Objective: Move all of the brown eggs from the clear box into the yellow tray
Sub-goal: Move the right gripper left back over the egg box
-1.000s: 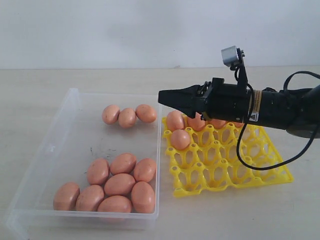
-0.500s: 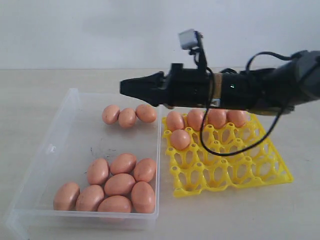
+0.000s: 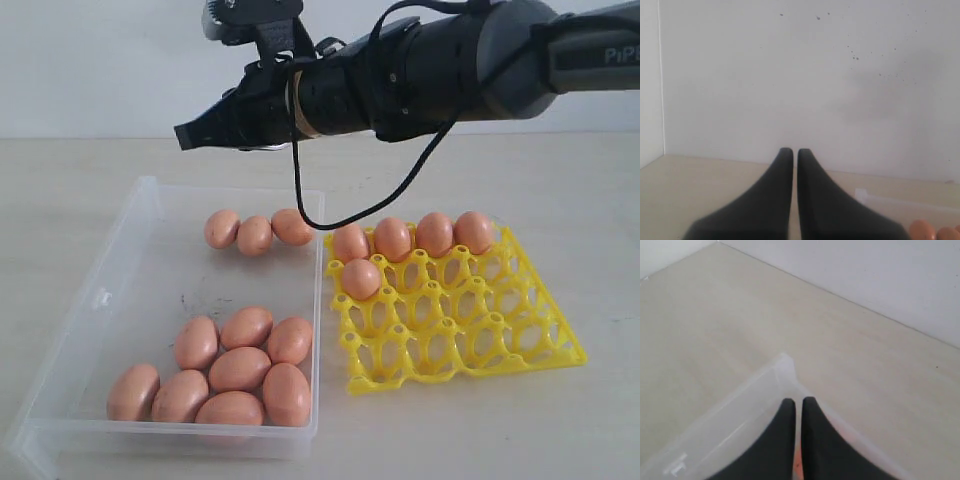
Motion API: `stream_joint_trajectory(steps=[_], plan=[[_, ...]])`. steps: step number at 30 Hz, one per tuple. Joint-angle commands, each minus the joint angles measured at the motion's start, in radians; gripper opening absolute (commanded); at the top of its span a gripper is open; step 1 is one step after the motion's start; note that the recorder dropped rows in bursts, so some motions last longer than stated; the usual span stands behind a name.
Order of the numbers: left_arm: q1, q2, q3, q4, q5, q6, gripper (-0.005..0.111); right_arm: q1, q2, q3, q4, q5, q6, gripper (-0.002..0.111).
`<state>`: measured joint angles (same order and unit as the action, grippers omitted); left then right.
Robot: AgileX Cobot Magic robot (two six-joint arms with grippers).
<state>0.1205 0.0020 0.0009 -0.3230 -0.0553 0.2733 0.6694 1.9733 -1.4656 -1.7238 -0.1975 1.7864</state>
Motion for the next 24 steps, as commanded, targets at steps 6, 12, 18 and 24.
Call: stream_joint_trajectory(steps=[6,12,18,24], plan=[[-0.001,-0.002,-0.001,0.004,0.003,0.005,0.004,-0.032,-0.010,-0.010,-0.021,0.218,-0.051,0.000],[-0.001,-0.002,-0.001,0.004,0.003,0.005,0.004,-0.023,-0.010,-0.010,0.124,0.592,-0.397,0.000],[-0.001,-0.002,-0.001,0.004,0.003,0.005,0.004,-0.013,-0.010,-0.012,0.585,0.972,-1.116,0.000],[-0.001,-0.002,-0.001,0.004,0.003,0.005,0.004,-0.013,0.007,-0.043,1.554,0.727,-1.822,0.000]])
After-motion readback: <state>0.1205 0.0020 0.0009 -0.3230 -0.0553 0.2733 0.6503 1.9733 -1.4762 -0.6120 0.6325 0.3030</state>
